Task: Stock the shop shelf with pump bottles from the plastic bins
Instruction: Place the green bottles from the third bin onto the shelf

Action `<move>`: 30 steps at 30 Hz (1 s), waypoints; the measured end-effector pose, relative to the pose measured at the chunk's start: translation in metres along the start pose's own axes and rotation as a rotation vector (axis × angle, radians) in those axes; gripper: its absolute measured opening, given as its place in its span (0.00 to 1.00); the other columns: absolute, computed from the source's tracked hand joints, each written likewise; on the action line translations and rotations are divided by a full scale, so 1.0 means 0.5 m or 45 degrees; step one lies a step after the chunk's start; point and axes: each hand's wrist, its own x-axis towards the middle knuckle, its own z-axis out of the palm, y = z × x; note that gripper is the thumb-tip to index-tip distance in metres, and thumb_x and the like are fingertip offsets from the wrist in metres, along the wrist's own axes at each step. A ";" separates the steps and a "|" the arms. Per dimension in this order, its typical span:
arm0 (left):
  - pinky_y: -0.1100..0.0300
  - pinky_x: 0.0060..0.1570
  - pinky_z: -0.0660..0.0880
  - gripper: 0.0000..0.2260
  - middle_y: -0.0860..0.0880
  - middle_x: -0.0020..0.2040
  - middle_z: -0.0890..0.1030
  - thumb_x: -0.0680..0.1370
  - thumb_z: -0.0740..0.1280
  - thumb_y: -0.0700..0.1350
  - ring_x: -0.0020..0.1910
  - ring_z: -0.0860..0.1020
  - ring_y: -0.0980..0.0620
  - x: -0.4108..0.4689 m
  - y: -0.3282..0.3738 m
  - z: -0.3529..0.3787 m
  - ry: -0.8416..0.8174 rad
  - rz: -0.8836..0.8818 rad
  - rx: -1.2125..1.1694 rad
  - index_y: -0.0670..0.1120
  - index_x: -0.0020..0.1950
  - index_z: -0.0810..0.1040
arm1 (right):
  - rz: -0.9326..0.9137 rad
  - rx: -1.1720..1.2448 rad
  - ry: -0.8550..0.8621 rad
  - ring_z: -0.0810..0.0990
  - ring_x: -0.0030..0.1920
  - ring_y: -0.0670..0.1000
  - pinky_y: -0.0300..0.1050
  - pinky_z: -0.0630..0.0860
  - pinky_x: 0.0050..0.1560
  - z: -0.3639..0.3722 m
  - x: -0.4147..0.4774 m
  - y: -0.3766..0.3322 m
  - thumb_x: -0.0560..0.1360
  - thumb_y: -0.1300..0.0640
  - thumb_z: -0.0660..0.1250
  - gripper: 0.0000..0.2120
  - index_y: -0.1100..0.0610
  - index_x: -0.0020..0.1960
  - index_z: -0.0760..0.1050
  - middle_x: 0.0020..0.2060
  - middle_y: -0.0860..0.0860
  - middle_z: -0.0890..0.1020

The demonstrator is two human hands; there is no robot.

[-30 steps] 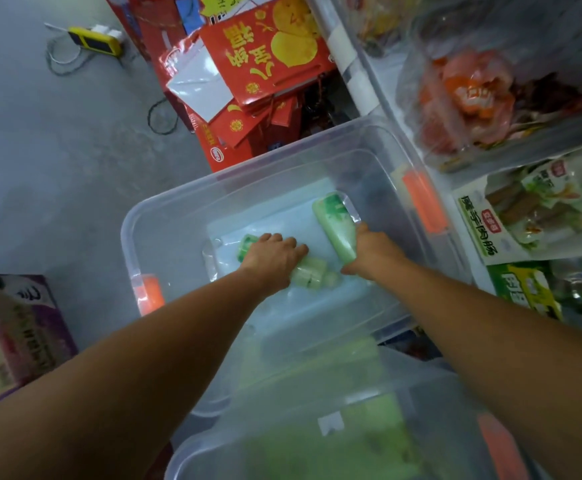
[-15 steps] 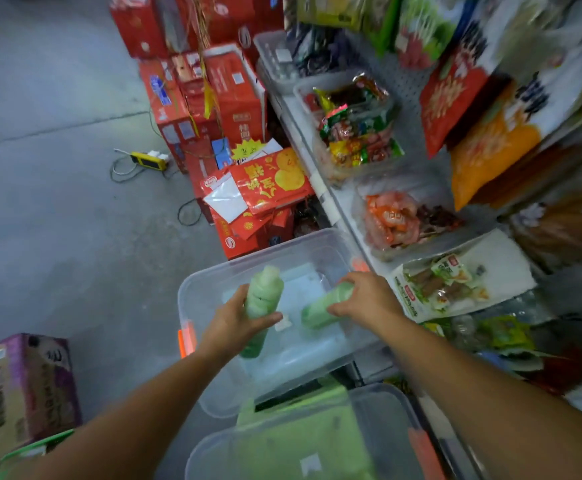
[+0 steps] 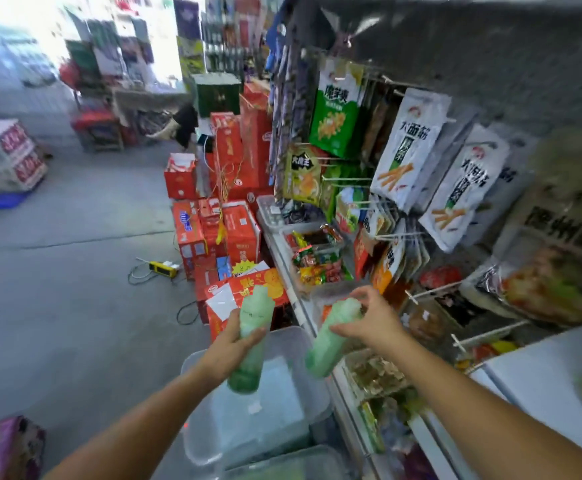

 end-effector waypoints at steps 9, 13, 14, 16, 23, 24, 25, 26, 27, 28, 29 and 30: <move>0.64 0.41 0.79 0.19 0.50 0.55 0.82 0.76 0.71 0.49 0.48 0.83 0.58 -0.100 0.237 0.006 -0.145 0.300 -0.021 0.51 0.65 0.73 | -0.044 0.178 0.148 0.79 0.56 0.51 0.53 0.79 0.56 -0.171 -0.143 -0.095 0.62 0.54 0.83 0.28 0.48 0.58 0.75 0.57 0.47 0.79; 0.63 0.41 0.80 0.18 0.53 0.55 0.83 0.74 0.71 0.52 0.48 0.83 0.59 -0.132 0.306 0.010 -0.231 0.399 -0.026 0.55 0.63 0.74 | -0.061 0.299 0.270 0.78 0.55 0.49 0.42 0.77 0.43 -0.220 -0.218 -0.130 0.65 0.58 0.81 0.26 0.52 0.59 0.75 0.55 0.47 0.79; 0.62 0.42 0.80 0.19 0.52 0.56 0.83 0.74 0.71 0.52 0.49 0.84 0.57 -0.135 0.315 0.014 -0.257 0.416 -0.025 0.54 0.64 0.74 | -0.058 0.317 0.302 0.78 0.53 0.49 0.45 0.79 0.44 -0.228 -0.236 -0.135 0.66 0.58 0.81 0.24 0.52 0.58 0.76 0.54 0.46 0.79; 0.62 0.43 0.80 0.18 0.51 0.56 0.83 0.75 0.71 0.50 0.50 0.84 0.55 -0.147 0.327 0.026 -0.299 0.443 -0.020 0.52 0.64 0.74 | -0.046 0.354 0.385 0.78 0.51 0.47 0.46 0.79 0.46 -0.241 -0.272 -0.143 0.66 0.58 0.81 0.23 0.52 0.56 0.74 0.54 0.46 0.78; 0.59 0.48 0.81 0.21 0.53 0.54 0.84 0.73 0.73 0.57 0.50 0.83 0.56 -0.195 0.340 0.114 -0.504 0.535 0.021 0.52 0.62 0.76 | 0.047 0.597 0.619 0.78 0.56 0.49 0.50 0.80 0.56 -0.282 -0.396 -0.108 0.59 0.53 0.85 0.34 0.52 0.60 0.71 0.56 0.47 0.77; 0.56 0.49 0.81 0.23 0.53 0.54 0.84 0.71 0.75 0.60 0.51 0.84 0.55 -0.204 0.343 0.130 -0.529 0.545 0.036 0.52 0.62 0.76 | 0.061 0.613 0.635 0.79 0.57 0.50 0.52 0.80 0.59 -0.290 -0.418 -0.101 0.57 0.52 0.85 0.37 0.53 0.61 0.72 0.58 0.49 0.78; 0.56 0.49 0.81 0.24 0.53 0.54 0.84 0.70 0.75 0.61 0.51 0.84 0.55 -0.213 0.348 0.146 -0.561 0.559 0.057 0.53 0.62 0.76 | 0.069 0.637 0.649 0.79 0.57 0.51 0.54 0.80 0.59 -0.298 -0.440 -0.094 0.55 0.51 0.86 0.39 0.54 0.61 0.73 0.58 0.50 0.79; 0.59 0.47 0.81 0.24 0.53 0.54 0.84 0.71 0.75 0.60 0.51 0.84 0.56 -0.224 0.354 0.165 -0.590 0.578 0.073 0.52 0.63 0.77 | 0.074 0.656 0.660 0.80 0.57 0.52 0.55 0.80 0.59 -0.309 -0.466 -0.086 0.53 0.49 0.86 0.40 0.55 0.61 0.74 0.58 0.51 0.80; 0.63 0.44 0.81 0.22 0.53 0.54 0.84 0.72 0.75 0.57 0.50 0.84 0.58 -0.238 0.362 0.186 -0.612 0.596 0.079 0.52 0.63 0.76 | 0.077 0.673 0.672 0.81 0.57 0.52 0.55 0.80 0.59 -0.320 -0.493 -0.077 0.52 0.49 0.86 0.40 0.55 0.60 0.74 0.58 0.52 0.81; 0.66 0.41 0.80 0.20 0.53 0.54 0.84 0.74 0.74 0.53 0.49 0.84 0.59 -0.254 0.370 0.207 -0.628 0.610 0.069 0.52 0.63 0.76 | 0.079 0.678 0.682 0.81 0.57 0.53 0.54 0.81 0.58 -0.332 -0.522 -0.069 0.53 0.49 0.86 0.39 0.55 0.59 0.74 0.57 0.53 0.81; 0.66 0.39 0.80 0.18 0.53 0.54 0.84 0.74 0.73 0.50 0.48 0.84 0.59 -0.271 0.379 0.228 -0.653 0.621 0.058 0.52 0.63 0.76 | 0.083 0.688 0.692 0.81 0.57 0.53 0.52 0.81 0.57 -0.346 -0.553 -0.062 0.56 0.52 0.86 0.36 0.55 0.59 0.74 0.57 0.53 0.81; 0.65 0.40 0.80 0.17 0.52 0.54 0.84 0.75 0.73 0.49 0.48 0.84 0.57 -0.288 0.387 0.251 -0.677 0.625 0.041 0.52 0.63 0.76 | 0.088 0.705 0.701 0.81 0.57 0.53 0.51 0.81 0.55 -0.359 -0.584 -0.052 0.58 0.55 0.85 0.34 0.54 0.59 0.73 0.58 0.53 0.80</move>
